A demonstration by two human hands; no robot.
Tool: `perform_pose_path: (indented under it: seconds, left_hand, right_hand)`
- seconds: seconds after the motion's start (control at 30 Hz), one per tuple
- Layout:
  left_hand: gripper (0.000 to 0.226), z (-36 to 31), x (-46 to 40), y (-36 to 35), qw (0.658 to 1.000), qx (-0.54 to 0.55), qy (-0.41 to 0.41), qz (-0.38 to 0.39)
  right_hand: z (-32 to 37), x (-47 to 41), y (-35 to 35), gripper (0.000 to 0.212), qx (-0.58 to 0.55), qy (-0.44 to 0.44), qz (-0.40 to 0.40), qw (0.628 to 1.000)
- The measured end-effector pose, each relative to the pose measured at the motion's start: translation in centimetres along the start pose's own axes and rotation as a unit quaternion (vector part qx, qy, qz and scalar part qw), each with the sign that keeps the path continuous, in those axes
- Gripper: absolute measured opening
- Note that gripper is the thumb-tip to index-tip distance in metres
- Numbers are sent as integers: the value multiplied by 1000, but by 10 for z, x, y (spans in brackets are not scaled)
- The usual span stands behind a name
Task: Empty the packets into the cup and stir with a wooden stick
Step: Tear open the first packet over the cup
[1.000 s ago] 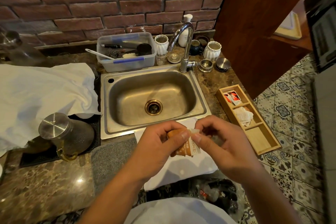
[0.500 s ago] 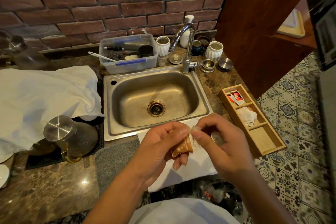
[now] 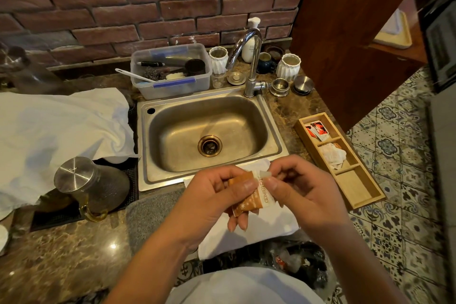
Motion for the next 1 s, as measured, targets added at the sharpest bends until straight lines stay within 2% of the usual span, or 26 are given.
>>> perform_pose_path:
  seconds: [0.13, 0.3, 0.43, 0.53, 0.63, 0.8, 0.83, 0.9, 0.97, 1.0]
  left_hand:
    - [8, 0, 1, 3, 1000, -23, -14, -12]
    - [11, -1, 1, 9, 999, -38, -17, -24]
    - [9, -2, 1, 6, 1000, -19, -21, -5]
    - [9, 2, 2, 1, 999, 32, -15, 4]
    - [11, 12, 2, -1, 993, 120, 11, -13]
    - [14, 25, 0, -7, 968, 246, 45, -10]
    - [16, 25, 0, -7, 967, 252, 44, -8]
    - [15, 22, 0, -7, 972, 232, 35, -16]
    - [11, 18, 1, -5, 982, 187, 24, -26]
    - [9, 17, 1, -4, 986, 165, 21, -28]
  right_hand:
    - [1, -3, -6, 14, 16, 6, 62, 998]
    - [2, -7, -10, 19, 30, -5, 106, 994]
    - [6, -8, -10, 22, 41, 21, 127, 991]
    - [13, -7, -6, 19, 83, 67, 94, 990]
    - [17, -4, -3, 16, 157, 103, 27, 982]
    - [30, 9, -8, 6, 262, 200, -111, 938]
    - [29, 11, -9, 6, 253, 197, -121, 939]
    - [21, 10, -7, 5, 182, 126, -102, 970]
    - [7, 8, -9, 12, 83, 32, -26, 996]
    - [3, 9, -11, 15, 60, 16, 8, 998]
Point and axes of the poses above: each hand's wrist, its own x-axis away from the middle knuckle, its own y-axis out of the back of the hand, z = x × y, the point moved 7 cm from there along -x, towards the middle knuckle, and after that the axes turned 15 degrees about x, right-handed, at the moved point
